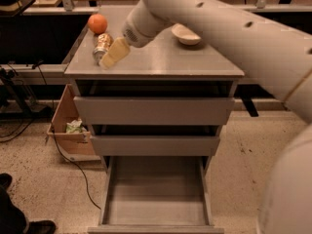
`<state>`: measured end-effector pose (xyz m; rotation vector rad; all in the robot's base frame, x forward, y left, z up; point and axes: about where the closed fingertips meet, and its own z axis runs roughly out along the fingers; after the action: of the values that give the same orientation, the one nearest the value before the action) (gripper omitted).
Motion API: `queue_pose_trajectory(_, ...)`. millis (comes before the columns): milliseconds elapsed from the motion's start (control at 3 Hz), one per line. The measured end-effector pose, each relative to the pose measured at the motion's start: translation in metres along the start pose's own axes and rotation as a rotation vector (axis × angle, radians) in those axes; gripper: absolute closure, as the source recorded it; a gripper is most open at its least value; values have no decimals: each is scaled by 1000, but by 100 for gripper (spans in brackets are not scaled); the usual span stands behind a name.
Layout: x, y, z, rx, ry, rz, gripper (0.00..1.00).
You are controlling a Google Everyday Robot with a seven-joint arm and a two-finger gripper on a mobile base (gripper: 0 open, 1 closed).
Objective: Place orange can into bottom drawer
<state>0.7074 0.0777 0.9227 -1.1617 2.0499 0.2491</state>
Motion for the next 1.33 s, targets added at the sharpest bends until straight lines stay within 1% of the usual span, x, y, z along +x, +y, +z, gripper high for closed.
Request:
queue_pose_trajectory(333,-46,-1,68,34,-41,94,0)
queue_pose_trajectory(667,-62,-8,105,63,-45,154,0)
queue_pose_trajectory(1000,-64,-17,151,67,-36,252,0)
queue_pose_trajectory(1333,-61,-16,169,60,-30,298,0)
